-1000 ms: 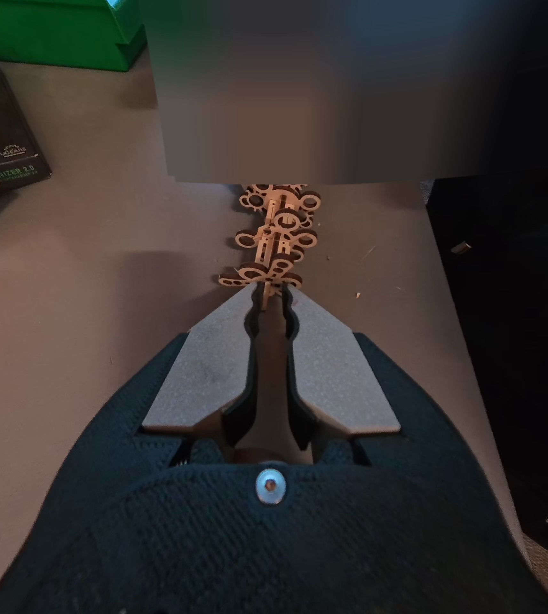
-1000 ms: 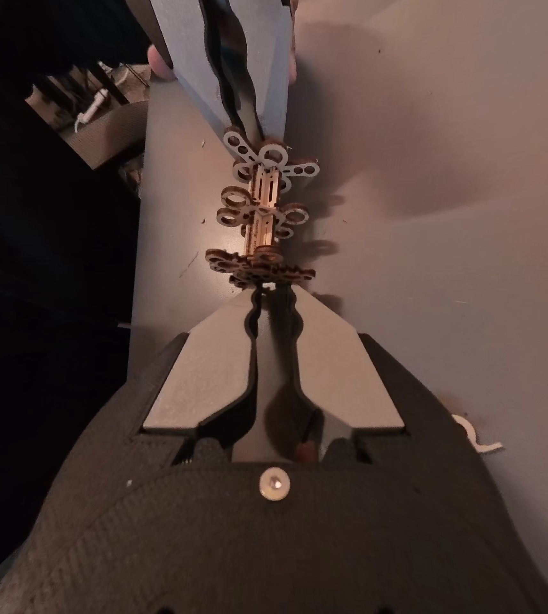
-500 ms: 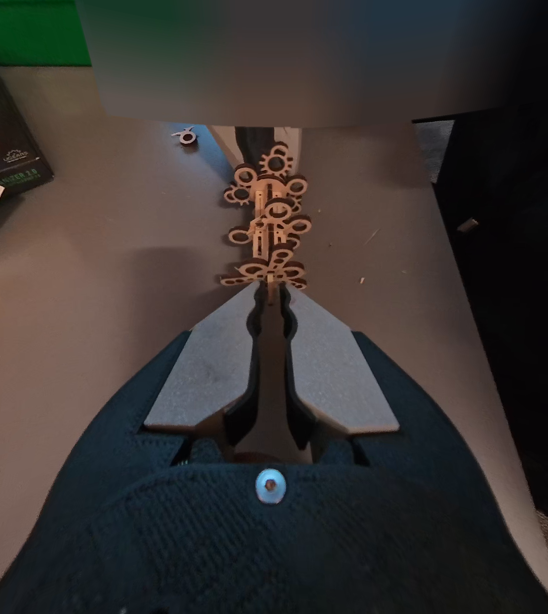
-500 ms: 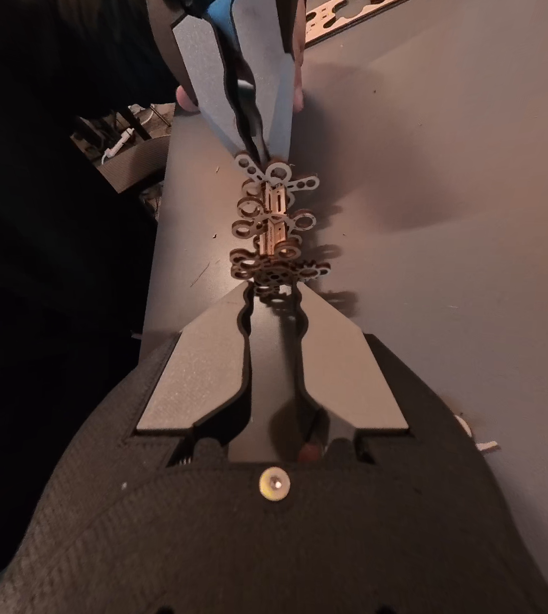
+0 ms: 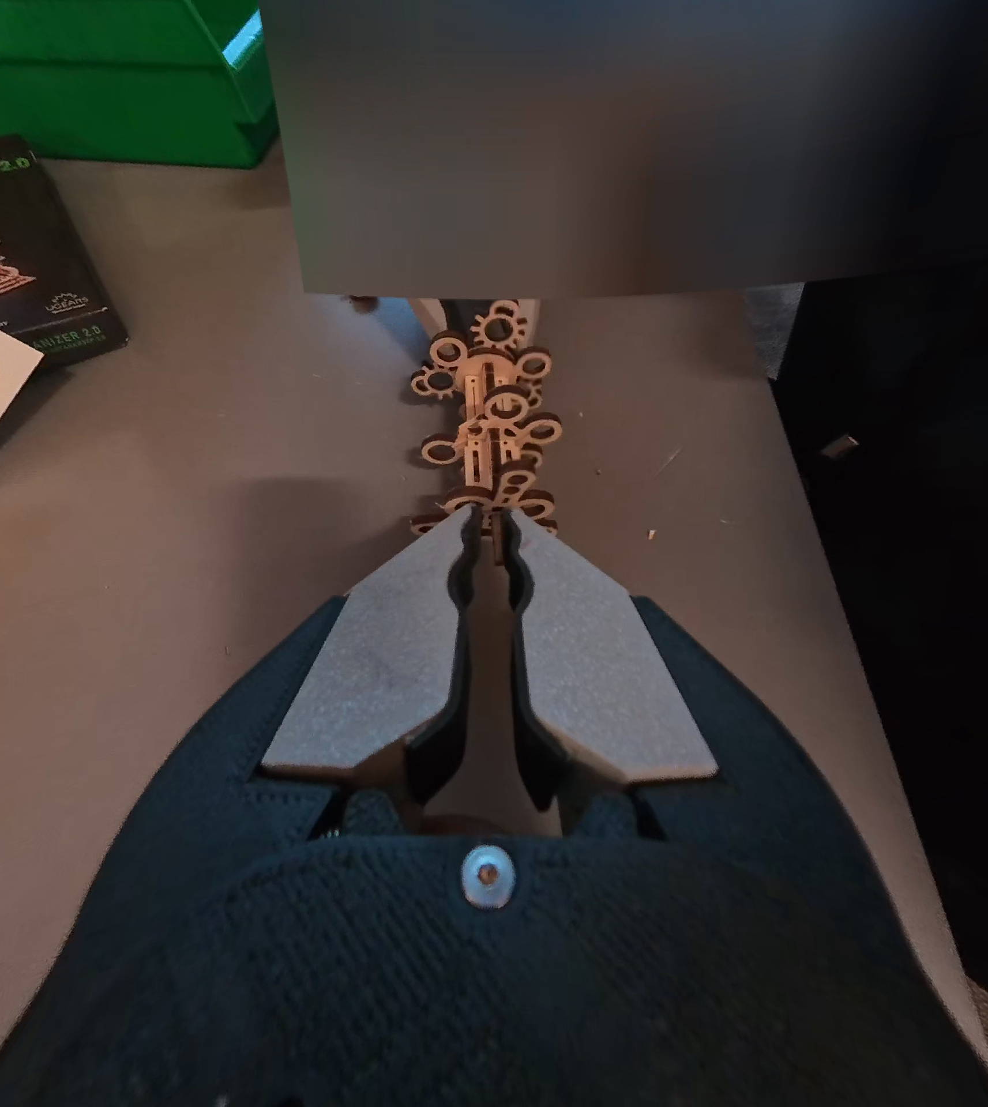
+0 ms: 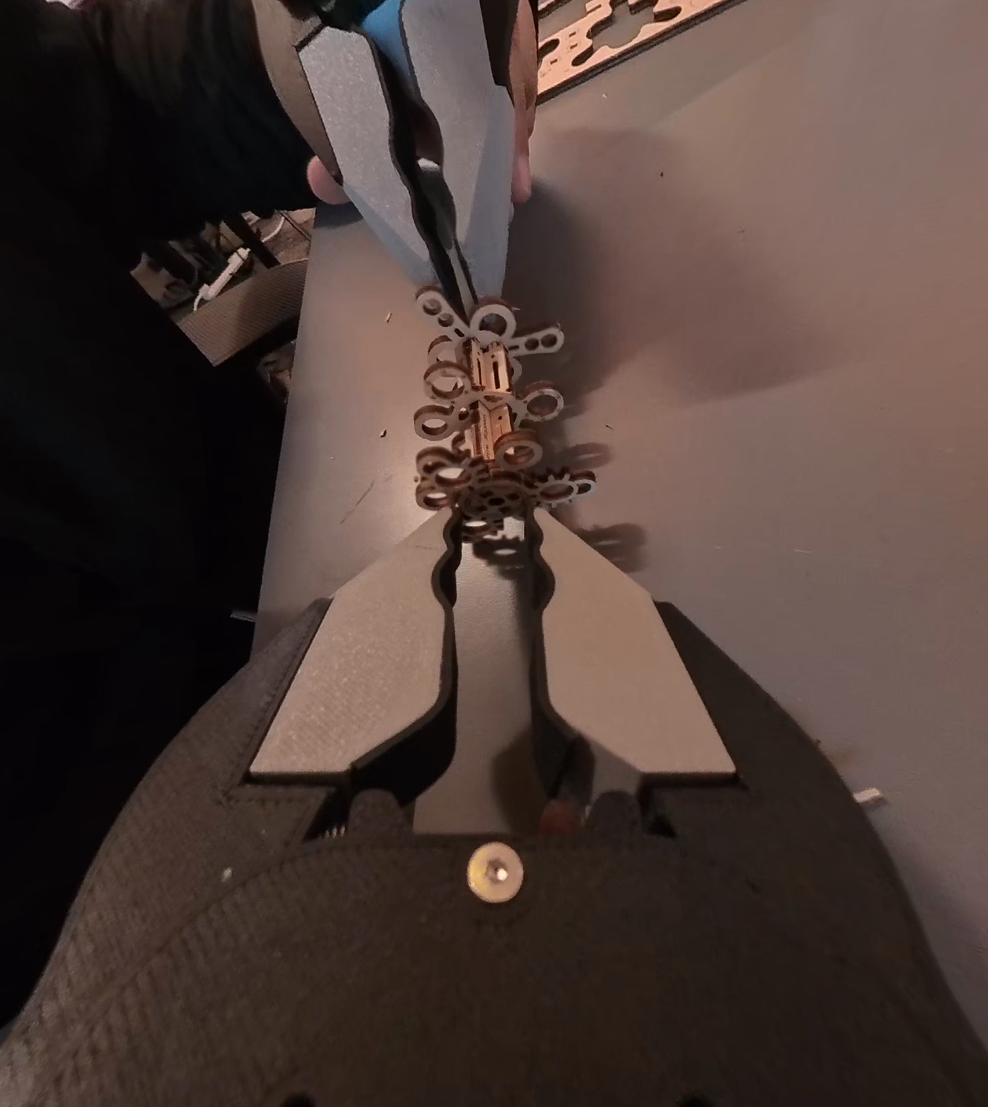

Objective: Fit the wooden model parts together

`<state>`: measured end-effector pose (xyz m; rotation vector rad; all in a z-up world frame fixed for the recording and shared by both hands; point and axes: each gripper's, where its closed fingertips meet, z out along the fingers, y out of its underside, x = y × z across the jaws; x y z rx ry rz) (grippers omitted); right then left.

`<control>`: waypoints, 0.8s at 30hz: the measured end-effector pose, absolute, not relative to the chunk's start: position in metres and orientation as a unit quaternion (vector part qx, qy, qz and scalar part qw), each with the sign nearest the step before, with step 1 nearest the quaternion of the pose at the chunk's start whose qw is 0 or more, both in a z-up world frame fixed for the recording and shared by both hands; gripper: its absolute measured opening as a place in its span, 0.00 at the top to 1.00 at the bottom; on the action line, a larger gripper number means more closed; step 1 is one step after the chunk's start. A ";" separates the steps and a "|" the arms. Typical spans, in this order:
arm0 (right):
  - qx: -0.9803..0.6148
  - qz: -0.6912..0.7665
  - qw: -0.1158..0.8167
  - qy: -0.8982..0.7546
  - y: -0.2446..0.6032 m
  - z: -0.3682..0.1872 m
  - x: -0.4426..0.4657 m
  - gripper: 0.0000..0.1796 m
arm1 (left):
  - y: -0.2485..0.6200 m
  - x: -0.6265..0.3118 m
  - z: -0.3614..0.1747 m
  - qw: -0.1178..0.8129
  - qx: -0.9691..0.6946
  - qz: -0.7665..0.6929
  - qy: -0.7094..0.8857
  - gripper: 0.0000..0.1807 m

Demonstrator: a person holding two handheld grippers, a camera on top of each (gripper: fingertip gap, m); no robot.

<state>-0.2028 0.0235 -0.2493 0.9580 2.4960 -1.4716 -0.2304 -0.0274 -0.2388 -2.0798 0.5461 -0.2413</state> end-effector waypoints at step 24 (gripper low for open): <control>0.320 -0.478 -0.005 0.818 0.053 -0.248 -0.215 0.85 | -0.040 -0.238 -0.239 0.482 -0.853 -0.062 0.190 0.90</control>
